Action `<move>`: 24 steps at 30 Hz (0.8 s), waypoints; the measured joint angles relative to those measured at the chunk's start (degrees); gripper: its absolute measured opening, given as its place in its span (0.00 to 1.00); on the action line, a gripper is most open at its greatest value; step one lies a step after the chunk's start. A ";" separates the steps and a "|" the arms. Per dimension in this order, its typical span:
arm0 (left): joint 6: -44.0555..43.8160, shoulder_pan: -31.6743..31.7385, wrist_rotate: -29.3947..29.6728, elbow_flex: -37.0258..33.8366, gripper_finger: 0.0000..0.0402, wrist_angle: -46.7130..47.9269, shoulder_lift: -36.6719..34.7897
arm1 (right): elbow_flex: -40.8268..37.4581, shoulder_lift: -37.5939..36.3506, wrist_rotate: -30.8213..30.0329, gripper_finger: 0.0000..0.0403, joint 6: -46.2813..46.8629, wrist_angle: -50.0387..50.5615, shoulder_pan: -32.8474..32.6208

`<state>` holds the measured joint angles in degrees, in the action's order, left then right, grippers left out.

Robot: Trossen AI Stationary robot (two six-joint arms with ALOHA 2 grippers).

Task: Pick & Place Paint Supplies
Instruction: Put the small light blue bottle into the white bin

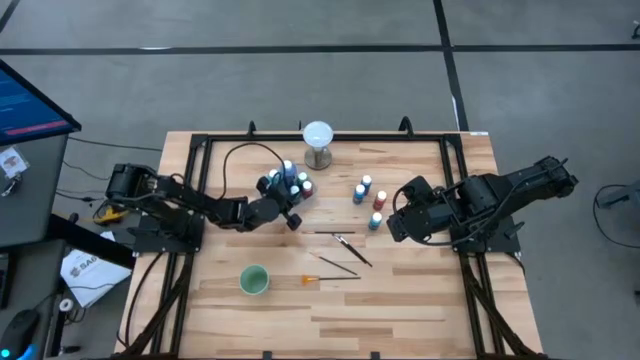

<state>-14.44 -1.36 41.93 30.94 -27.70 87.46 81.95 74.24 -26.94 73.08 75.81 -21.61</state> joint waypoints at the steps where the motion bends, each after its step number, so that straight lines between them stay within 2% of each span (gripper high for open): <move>1: 0.00 0.24 -0.02 0.00 0.00 -0.12 0.00 | 0.00 0.00 0.00 0.56 0.01 -0.01 0.00; 14: 0.00 1.04 -0.20 0.00 0.06 -0.46 0.00 | 0.00 0.00 -0.04 0.56 0.00 -0.02 0.00; 24: 0.37 1.04 -0.29 0.02 0.20 -1.03 -0.07 | 0.00 0.00 -0.09 0.56 -0.09 0.00 0.00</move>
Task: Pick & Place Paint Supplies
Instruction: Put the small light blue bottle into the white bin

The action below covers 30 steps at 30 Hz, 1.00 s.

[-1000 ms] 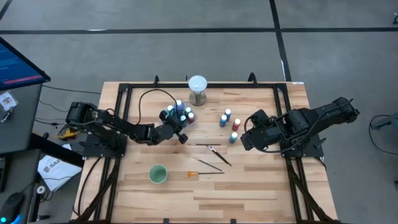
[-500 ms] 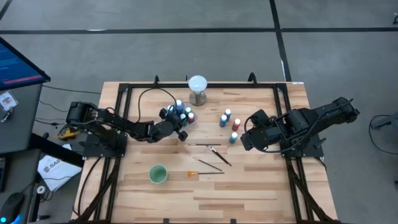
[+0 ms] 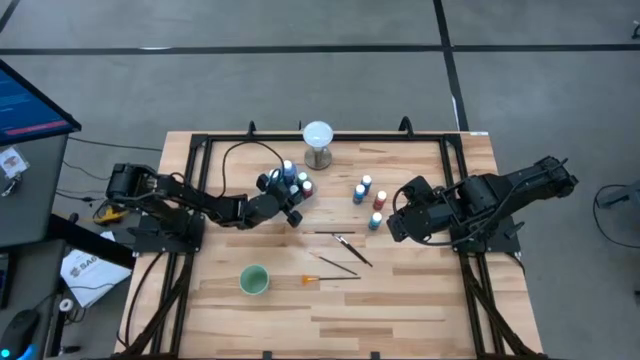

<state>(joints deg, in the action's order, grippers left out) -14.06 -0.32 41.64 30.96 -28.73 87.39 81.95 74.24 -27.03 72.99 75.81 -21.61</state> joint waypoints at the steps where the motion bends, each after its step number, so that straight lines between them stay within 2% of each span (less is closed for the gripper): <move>1: 0.02 0.08 -0.41 0.00 0.21 -0.10 0.00 | 0.00 0.00 0.00 0.56 0.00 0.00 0.00; 11: 3.02 0.39 -8.22 0.02 0.32 -2.89 -1.62 | 0.00 0.00 0.00 0.56 -0.02 0.00 0.00; 18: 9.14 0.39 -12.50 0.02 0.40 -2.99 -7.53 | 0.00 0.00 0.00 0.56 -0.02 0.01 0.00; 23: 9.34 0.39 -17.59 0.09 0.47 -3.80 -11.94 | 0.00 0.00 0.00 0.56 -0.02 0.00 0.00; 30: 14.54 0.39 -23.21 5.59 0.56 -3.80 -14.93 | 0.00 0.00 -0.02 0.56 -0.03 0.01 0.02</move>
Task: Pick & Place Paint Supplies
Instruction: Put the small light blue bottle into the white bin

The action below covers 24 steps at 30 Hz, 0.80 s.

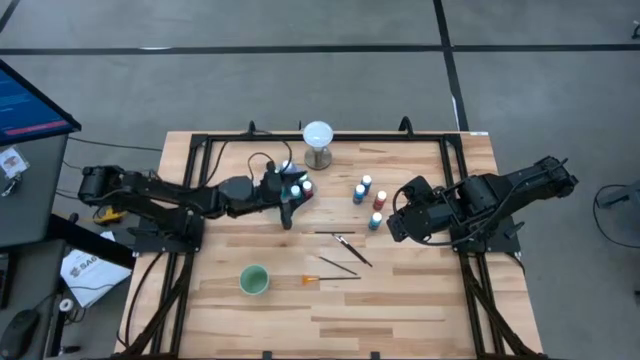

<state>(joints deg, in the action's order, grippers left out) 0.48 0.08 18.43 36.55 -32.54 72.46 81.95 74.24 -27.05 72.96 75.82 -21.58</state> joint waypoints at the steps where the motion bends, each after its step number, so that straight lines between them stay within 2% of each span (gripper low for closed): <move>1: 1.01 0.00 -0.85 1.33 0.57 0.23 0.26 | 0.00 0.00 0.00 0.56 -0.02 0.00 0.00; 7: 3.62 0.00 -3.36 9.00 0.58 4.05 4.00 | 0.00 0.00 -0.01 0.56 0.05 -0.01 0.00; 10: 3.60 0.00 -3.34 12.76 0.58 7.40 7.43 | 0.00 0.00 -0.02 0.56 0.01 -0.01 0.00; 16: 3.61 0.21 -3.93 18.88 0.58 7.68 15.10 | -0.02 0.00 -0.02 0.56 0.03 -0.01 0.00; 24: 3.33 2.29 -10.96 23.62 0.58 7.74 23.81 | -0.01 -0.02 -0.02 0.56 0.02 0.01 0.00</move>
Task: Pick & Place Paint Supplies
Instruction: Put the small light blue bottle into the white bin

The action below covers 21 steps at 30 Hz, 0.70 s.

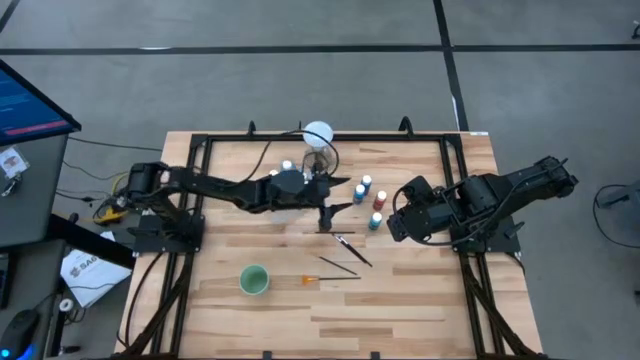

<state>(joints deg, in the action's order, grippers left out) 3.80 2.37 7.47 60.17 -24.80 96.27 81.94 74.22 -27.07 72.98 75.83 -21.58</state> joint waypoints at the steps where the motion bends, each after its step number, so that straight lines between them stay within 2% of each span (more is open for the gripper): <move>1: 0.04 0.05 -0.54 0.57 0.58 -0.14 1.04 | 0.00 0.00 0.00 0.56 -0.02 0.00 0.00; 11: 0.25 1.39 -3.87 1.62 0.58 -2.84 9.10 | 0.01 0.00 0.00 0.56 -0.91 0.11 0.00; 21: -0.02 4.62 -4.86 7.91 0.58 -2.73 16.28 | 0.01 0.00 0.04 0.56 -0.89 -0.02 0.00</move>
<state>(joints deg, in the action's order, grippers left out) 3.79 6.99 2.61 68.07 -27.53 112.55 81.94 74.22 -27.03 72.10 75.81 -21.58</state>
